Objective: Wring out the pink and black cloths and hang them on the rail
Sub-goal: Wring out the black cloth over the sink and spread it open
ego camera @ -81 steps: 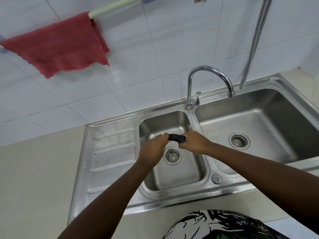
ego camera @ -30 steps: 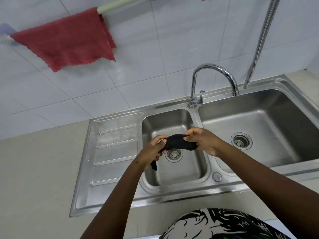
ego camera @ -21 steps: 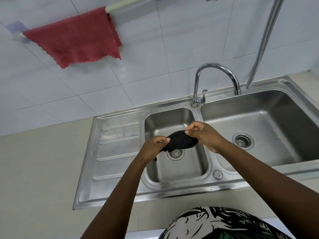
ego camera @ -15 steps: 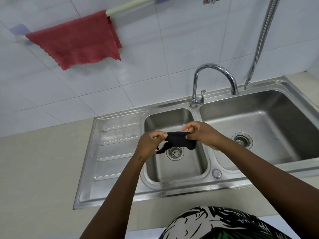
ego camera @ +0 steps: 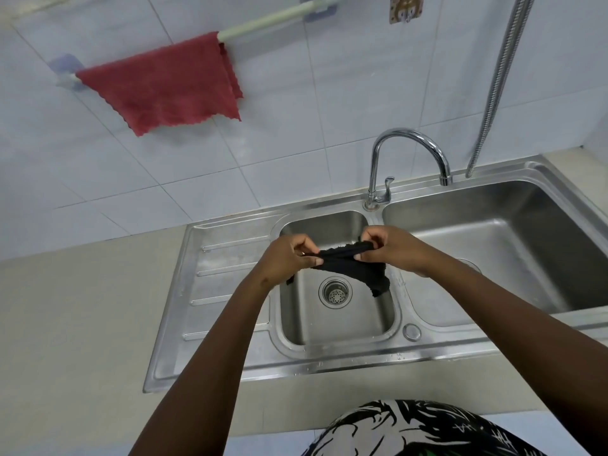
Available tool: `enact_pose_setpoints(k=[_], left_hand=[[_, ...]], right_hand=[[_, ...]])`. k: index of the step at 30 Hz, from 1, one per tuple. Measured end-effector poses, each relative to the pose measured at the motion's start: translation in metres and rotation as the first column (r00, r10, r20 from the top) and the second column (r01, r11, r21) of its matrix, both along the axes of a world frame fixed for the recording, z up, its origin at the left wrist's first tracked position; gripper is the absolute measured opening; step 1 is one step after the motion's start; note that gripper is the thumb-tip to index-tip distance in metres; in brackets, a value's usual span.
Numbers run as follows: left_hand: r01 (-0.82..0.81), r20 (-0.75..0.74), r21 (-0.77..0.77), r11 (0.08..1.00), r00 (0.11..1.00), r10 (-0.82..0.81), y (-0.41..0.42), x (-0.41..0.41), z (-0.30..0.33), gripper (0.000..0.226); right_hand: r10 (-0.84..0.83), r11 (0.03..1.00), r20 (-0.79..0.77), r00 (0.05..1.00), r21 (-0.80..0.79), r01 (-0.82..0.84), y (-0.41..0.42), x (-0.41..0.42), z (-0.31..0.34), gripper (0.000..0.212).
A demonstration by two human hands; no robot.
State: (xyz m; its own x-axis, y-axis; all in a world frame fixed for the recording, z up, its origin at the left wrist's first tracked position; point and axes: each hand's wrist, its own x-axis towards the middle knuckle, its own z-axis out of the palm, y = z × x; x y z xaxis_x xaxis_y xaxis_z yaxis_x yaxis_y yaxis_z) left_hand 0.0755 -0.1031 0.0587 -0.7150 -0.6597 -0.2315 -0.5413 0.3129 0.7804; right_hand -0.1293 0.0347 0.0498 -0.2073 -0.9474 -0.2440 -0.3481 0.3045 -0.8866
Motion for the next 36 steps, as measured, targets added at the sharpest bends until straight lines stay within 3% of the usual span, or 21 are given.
enact_pose_setpoints(k=[3,6,10,13,21,24,27,30,36], left_hand=[[-0.024,-0.13,0.209,0.978,0.99,0.052,0.004,0.005,0.008,0.016],[-0.03,-0.195,0.288,0.957,0.977,0.089,0.007,0.007,0.016,0.009],[0.0,-0.139,0.181,0.983,0.99,0.026,0.008,0.008,0.013,0.002],[0.003,-0.107,0.085,0.996,0.994,0.006,0.01,0.01,0.012,0.009],[0.136,-0.094,0.195,0.971,0.988,-0.12,0.018,0.016,0.015,0.026],[0.079,0.003,0.122,0.989,0.997,-0.08,0.018,0.014,0.013,0.015],[-0.067,0.038,-0.024,0.997,0.997,0.068,0.012,0.016,0.012,0.008],[-0.033,0.108,-0.214,0.976,0.993,0.057,0.007,0.017,0.011,0.009],[0.181,0.31,-0.183,0.966,0.943,-0.118,0.009,0.026,-0.001,0.017]], right_hand=[[0.032,0.999,0.064,0.997,0.016,-0.033,0.004,-0.005,0.006,0.024],[0.084,0.996,-0.081,0.993,0.041,-0.081,0.007,-0.01,0.018,0.031],[0.15,0.986,-0.362,0.92,-0.012,-0.165,0.004,-0.008,0.031,0.037],[0.126,0.984,-0.351,0.928,-0.072,-0.161,0.003,-0.009,0.037,0.04],[0.071,0.99,-0.208,0.975,-0.106,-0.095,0.004,-0.003,0.049,0.03],[0.068,0.989,-0.265,0.962,-0.108,-0.1,0.004,-0.003,0.052,0.017],[0.12,0.983,-0.432,0.894,-0.076,-0.169,0.004,-0.012,0.051,0.01],[0.152,0.977,-0.507,0.848,-0.053,-0.207,0.006,-0.017,0.045,0.016],[0.179,0.976,-0.709,0.683,0.041,-0.213,0.011,-0.032,0.037,0.01]])
